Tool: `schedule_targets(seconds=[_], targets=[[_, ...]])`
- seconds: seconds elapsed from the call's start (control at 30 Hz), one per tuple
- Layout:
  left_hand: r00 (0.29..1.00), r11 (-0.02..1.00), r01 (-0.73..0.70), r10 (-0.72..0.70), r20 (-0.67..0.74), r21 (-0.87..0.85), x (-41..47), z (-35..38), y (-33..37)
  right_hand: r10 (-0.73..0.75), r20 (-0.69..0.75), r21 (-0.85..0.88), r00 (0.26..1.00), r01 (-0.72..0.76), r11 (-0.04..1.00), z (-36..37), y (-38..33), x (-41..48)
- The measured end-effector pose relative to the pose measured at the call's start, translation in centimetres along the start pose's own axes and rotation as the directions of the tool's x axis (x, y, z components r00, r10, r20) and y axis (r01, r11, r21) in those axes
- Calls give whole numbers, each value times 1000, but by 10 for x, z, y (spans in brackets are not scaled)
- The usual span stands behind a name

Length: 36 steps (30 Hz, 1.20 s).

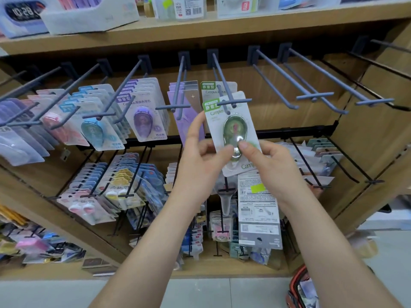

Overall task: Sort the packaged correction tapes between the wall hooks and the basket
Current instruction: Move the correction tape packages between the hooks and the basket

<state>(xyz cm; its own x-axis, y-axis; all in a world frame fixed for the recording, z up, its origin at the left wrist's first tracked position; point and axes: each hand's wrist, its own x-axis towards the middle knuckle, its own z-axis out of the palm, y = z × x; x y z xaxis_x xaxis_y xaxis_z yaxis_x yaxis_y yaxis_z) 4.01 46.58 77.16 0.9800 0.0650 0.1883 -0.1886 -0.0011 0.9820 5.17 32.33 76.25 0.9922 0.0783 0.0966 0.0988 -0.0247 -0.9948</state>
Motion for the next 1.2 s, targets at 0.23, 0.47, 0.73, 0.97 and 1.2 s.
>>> schedule_targets(seconds=[0.23, 0.47, 0.73, 0.97, 1.2], targets=[[991, 978, -54, 78, -112, 202, 15, -2, -16, 89, -142, -18, 986, -92, 996, -8, 4, 9], [981, 873, 4, 90, -169, 487, 62, -2, -22, 288, -219, 347, 932, -201, 916, -24, 5, 6], [977, 927, -150, 85, 197, 343, -6, -24, -8, 359, -357, 489, 862, -155, 858, -11, 10, 7], [965, 959, -262, 261, 24, 110, -18, -12, 10, 279, -247, 164, 928, -243, 956, -5, 20, 3], [954, 981, -155, 179, -240, 114, -8, -8, 10, 16, 310, -40, 951, -4, 999, -31, 22, -10]])
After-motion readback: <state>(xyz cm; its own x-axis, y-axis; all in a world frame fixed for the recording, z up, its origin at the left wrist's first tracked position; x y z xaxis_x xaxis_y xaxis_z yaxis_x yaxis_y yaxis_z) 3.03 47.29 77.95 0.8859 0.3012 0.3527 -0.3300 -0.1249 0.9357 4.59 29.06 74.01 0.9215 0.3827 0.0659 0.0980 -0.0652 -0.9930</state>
